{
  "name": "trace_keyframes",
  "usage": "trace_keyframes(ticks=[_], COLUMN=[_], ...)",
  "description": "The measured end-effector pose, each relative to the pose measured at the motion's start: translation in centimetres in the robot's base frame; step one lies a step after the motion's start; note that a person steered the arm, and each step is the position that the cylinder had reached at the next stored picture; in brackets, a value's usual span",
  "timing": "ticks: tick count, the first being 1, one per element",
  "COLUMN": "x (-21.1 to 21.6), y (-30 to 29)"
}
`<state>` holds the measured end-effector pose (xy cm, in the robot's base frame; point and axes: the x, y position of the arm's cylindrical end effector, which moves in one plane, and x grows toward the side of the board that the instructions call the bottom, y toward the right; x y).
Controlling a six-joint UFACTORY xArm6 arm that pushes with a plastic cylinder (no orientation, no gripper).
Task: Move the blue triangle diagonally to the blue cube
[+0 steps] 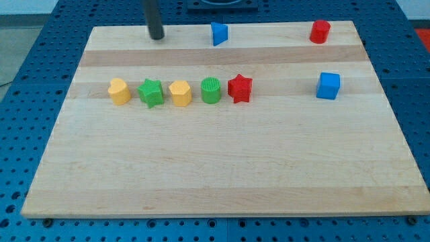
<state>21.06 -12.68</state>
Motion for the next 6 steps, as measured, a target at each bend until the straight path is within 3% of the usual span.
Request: trace_keyframes(ticks=[1,3,4,6], x=[-0.5,7.1,7.9,1.5], y=[6.0,16.7,18.3,19.0])
